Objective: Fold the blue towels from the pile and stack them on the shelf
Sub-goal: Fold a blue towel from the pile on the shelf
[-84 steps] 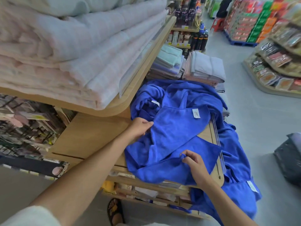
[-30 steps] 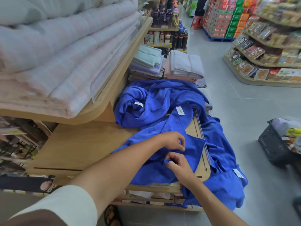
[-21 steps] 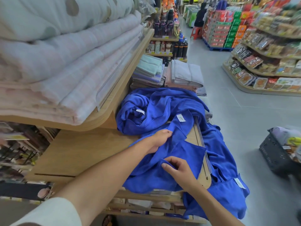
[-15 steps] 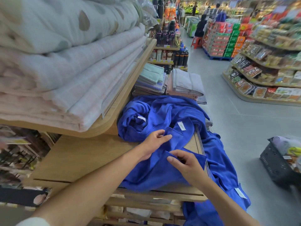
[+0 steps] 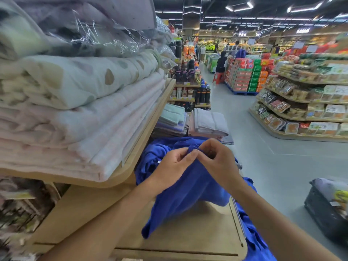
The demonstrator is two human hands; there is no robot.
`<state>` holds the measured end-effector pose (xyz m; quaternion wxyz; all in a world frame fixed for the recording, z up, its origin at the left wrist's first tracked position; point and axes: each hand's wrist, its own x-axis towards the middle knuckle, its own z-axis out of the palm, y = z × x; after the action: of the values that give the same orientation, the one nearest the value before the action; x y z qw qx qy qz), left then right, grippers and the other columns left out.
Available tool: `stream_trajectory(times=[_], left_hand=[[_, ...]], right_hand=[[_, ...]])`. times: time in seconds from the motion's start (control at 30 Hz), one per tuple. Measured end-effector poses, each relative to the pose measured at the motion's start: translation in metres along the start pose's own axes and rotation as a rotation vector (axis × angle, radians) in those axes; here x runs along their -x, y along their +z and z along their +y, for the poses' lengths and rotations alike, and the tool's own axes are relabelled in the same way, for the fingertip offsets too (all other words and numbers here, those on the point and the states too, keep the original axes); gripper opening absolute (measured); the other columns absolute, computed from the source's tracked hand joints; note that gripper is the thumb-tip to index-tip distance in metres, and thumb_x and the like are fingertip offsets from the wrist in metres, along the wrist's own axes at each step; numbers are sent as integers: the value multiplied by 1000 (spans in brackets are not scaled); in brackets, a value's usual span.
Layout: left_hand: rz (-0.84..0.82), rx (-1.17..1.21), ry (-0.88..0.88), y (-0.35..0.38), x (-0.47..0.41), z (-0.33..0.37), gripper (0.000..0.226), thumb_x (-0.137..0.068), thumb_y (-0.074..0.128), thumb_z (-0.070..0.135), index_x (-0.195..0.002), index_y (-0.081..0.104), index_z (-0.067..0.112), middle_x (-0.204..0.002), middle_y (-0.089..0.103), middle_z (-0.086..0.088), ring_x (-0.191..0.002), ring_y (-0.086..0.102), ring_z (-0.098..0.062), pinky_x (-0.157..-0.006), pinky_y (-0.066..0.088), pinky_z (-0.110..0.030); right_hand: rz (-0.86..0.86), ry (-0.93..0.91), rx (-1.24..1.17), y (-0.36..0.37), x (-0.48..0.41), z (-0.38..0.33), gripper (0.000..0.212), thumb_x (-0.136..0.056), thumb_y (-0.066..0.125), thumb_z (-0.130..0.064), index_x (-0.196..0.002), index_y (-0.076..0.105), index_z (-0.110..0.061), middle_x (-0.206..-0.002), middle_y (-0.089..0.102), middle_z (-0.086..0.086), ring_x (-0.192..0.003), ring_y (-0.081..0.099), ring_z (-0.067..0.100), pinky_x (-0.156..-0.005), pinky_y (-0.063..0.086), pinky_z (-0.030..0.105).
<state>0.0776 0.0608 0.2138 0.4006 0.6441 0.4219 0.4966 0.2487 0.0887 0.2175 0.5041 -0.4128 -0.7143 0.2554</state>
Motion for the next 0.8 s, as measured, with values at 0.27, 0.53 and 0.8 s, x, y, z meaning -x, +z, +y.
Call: stream_trajectory(times=[0.27, 0.53, 0.8], left_hand=[[55, -310, 247, -3, -19, 47, 34, -106, 48, 38, -77, 62, 25, -60, 51, 6, -57, 44, -3, -56, 36, -25], [194, -356, 350, -7, -41, 94, 39, -105, 50, 36, -67, 50, 26, -54, 40, 12, -52, 35, -3, -52, 27, -21], [381, -474, 500, -34, -62, 130, 43, -105, 48, 38, -70, 45, 15, -59, 34, 8, -60, 33, -7, -56, 29, -28]], right_hand=[[-108, 1, -161, -29, -21, -31, 29, -94, 71, -33, -77, 59, -14, -63, 56, -6, -60, 50, 9, -53, 40, 23], [-350, 51, -235, -66, -24, -52, 19, -95, 72, -17, -83, 71, -3, -77, 65, 18, -73, 57, 23, -67, 45, 44], [-629, 177, -128, -118, -14, -45, 48, -85, 79, -35, -100, 73, 10, -104, 72, 32, -93, 66, 28, -85, 50, 45]])
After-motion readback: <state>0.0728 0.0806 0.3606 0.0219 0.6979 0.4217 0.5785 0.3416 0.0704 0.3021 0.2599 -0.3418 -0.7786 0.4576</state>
